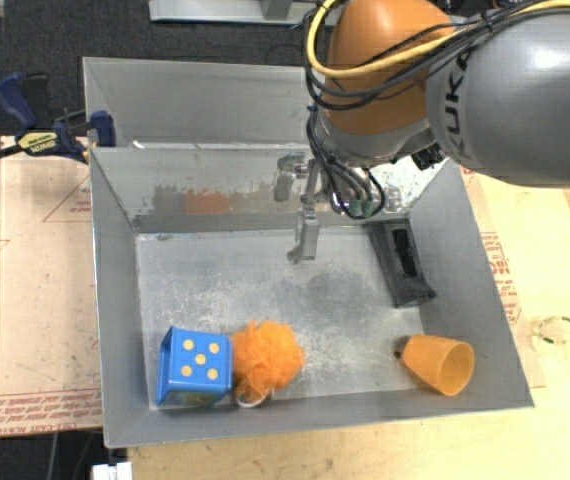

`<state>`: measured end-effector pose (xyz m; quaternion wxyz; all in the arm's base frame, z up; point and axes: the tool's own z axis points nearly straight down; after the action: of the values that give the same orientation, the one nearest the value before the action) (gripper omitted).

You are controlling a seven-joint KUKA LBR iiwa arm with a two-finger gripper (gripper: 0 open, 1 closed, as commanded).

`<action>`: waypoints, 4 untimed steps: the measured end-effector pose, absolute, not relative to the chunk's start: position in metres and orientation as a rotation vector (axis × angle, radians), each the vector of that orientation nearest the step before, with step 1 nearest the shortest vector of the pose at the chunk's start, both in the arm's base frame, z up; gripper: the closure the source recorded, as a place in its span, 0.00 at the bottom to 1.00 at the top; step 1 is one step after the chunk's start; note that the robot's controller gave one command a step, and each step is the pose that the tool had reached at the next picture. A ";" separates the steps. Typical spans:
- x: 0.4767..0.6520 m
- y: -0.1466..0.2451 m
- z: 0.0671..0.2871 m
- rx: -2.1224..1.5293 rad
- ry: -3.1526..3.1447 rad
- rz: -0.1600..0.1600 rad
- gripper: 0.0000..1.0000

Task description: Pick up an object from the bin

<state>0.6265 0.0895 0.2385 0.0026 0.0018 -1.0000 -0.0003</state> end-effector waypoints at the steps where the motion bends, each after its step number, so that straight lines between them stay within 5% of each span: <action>1: 0.627 0.089 0.244 0.003 -3.143 -0.002 0.00; 2: 0.589 0.098 0.228 -0.011 -3.146 -0.002 0.00; 4: 0.548 0.088 0.143 0.032 -3.150 -0.001 0.00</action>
Offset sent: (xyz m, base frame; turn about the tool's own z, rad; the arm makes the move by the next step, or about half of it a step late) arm -0.0915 0.0231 -0.0350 0.0201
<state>0.5482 0.0877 0.1427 -0.0045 0.0102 -0.9999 -0.0002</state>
